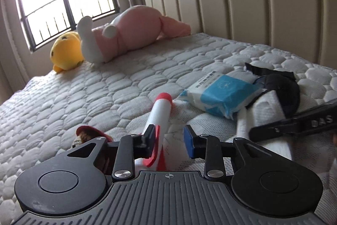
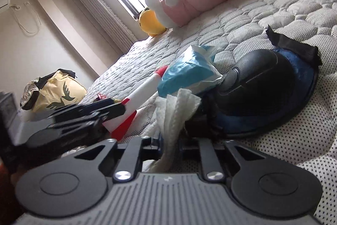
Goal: Organize soft objects
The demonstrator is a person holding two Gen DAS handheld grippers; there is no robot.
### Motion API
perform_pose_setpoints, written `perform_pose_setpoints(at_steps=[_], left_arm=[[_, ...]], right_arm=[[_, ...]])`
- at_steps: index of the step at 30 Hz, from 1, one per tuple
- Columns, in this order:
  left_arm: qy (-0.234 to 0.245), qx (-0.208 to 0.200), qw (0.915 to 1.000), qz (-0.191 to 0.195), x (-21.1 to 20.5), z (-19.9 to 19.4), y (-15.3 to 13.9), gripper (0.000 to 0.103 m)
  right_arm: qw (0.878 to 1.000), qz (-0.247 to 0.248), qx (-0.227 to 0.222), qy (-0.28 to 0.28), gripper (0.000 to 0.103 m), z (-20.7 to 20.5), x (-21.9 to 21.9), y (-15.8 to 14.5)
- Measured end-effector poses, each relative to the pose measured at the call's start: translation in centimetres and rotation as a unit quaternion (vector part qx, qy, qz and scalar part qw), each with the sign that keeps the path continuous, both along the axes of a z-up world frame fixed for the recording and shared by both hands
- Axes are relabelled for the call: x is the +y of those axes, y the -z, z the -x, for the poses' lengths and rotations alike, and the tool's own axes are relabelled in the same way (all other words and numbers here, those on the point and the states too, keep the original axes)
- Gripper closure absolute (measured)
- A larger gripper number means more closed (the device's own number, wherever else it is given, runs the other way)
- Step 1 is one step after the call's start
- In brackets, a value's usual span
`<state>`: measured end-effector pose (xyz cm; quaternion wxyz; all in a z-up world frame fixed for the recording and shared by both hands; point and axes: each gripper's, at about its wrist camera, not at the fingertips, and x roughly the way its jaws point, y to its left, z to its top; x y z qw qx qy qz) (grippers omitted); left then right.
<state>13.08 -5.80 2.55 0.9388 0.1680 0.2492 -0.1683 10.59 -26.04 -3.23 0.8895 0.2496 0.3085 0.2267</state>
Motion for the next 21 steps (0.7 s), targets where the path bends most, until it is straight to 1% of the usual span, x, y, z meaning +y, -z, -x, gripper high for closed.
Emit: perform_pose_setpoints(at_steps=[1,4,6,7,9,11,12,13,15,16,17,18,19,20,21], left_arm=[[0.002,0.0,1.0,0.0,0.0,0.5,0.2,0.069],[-0.007,-0.023,0.9996,-0.013,0.2,1.7,1.3,0.058],[-0.022,-0.034,0.9992,-0.006,1.0,2.0,1.8,0.039],[-0.028,-0.038,0.9989,0.0,1.4,2.0,2.0,0.035],[-0.036,-0.043,0.9983,0.017,2.1,1.5,2.2,0.02],[-0.047,-0.056,0.9969,0.03,2.3,0.6,2.1,0.016],[-0.045,-0.064,0.9965,0.031,2.1,0.0,2.0,0.009],[-0.037,-0.068,0.9967,0.024,1.7,-0.7,1.9,0.008],[-0.016,-0.061,0.998,-0.001,0.6,-2.4,2.0,0.007],[-0.012,-0.047,0.9988,-0.012,0.1,-3.5,2.3,0.007],[-0.012,-0.031,0.9993,-0.014,-0.2,-4.5,2.7,0.007],[-0.012,-0.015,0.9997,-0.014,-0.3,-5.4,3.1,0.011],[-0.012,-0.002,0.9999,-0.007,-0.1,-5.9,3.3,0.023],[-0.019,0.008,0.9998,-0.002,0.1,-6.1,3.4,0.061],[-0.025,0.015,0.9996,0.005,0.5,-6.2,3.4,0.07]], right_arm=[[1.0,0.004,-0.002,0.002,0.096,0.0,0.1,-0.2],[1.0,0.022,-0.012,0.007,0.096,0.2,0.6,-1.0],[0.999,0.041,-0.025,0.007,0.096,0.5,1.1,-2.1],[0.998,0.046,-0.031,0.006,0.096,0.6,1.3,-2.6],[0.998,0.055,-0.041,0.001,0.096,0.5,1.8,-3.6],[0.997,0.067,-0.046,0.005,0.096,0.2,2.2,-4.3],[0.996,0.07,-0.047,0.008,0.096,0.2,2.3,-4.5],[0.996,0.071,-0.047,0.01,0.096,0.3,2.3,-4.6],[0.996,0.073,-0.045,0.015,0.096,0.6,2.0,-4.7],[0.996,0.075,-0.043,0.019,0.096,0.8,1.9,-4.7],[0.996,0.078,-0.042,0.022,0.096,1.0,1.7,-4.7],[0.996,0.079,-0.041,0.025,0.096,1.2,1.5,-4.6],[0.996,0.081,-0.04,0.027,0.096,1.5,1.2,-4.6],[0.996,0.08,-0.038,0.031,0.096,1.7,0.9,-4.6],[0.996,0.078,-0.038,0.035,0.096,1.9,0.6,-4.7]])
